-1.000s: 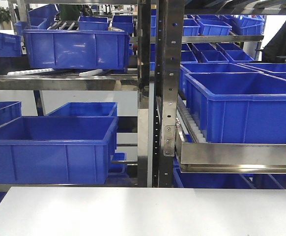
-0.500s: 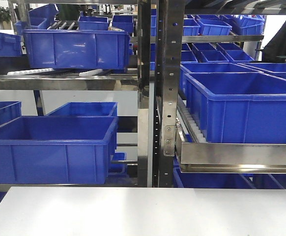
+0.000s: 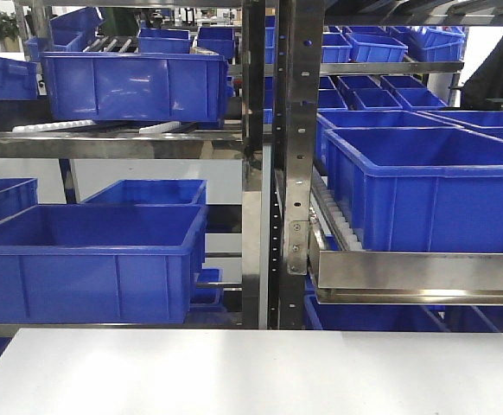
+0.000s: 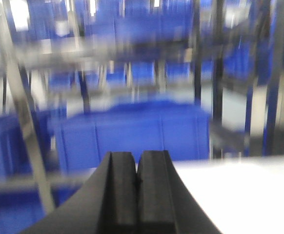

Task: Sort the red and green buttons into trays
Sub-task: 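Lower the left gripper over the green push button on the table, then close the left gripper on the green button and lift it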

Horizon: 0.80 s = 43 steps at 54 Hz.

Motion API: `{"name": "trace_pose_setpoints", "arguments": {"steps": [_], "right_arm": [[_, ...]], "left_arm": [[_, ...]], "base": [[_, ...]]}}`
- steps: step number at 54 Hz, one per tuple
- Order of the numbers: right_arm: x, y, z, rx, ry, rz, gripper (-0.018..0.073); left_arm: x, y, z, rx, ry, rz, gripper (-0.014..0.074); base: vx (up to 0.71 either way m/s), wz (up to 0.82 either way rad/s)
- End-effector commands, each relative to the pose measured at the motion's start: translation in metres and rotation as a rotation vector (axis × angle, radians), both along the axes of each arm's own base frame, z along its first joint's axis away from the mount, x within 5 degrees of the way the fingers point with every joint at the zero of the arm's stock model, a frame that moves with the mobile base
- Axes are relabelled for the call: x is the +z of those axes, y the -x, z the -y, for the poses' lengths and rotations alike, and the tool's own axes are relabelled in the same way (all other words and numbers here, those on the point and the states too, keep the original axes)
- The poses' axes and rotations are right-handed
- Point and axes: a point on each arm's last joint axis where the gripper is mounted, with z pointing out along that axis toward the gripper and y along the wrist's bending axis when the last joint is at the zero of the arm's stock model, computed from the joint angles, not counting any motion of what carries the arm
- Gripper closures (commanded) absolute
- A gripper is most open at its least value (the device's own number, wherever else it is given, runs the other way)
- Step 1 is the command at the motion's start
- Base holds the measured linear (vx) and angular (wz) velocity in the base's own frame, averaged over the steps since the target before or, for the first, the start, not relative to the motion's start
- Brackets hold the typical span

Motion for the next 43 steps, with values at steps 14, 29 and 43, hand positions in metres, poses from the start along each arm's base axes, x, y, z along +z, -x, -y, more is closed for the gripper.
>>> {"name": "trace_pose_setpoints", "arguments": {"steps": [14,29,43], "right_arm": [[0.010,-0.016,0.000,0.000,0.012,0.000,0.0517],[0.010,-0.016,0.000,0.000,0.012,0.001,0.0511],[0.010,-0.016,0.000,0.000,0.012,0.000,0.0509]], "left_arm": [[-0.023,-0.038,0.000,0.017,0.022,-0.352,0.0162],[-0.037,-0.068,0.005,-0.010,0.048,-0.406,0.0004],[-0.058,-0.093,0.000,0.016,0.075,-0.492,0.0019]], "base": [[0.00,0.00],[0.00,0.00],[0.00,0.00]]}}
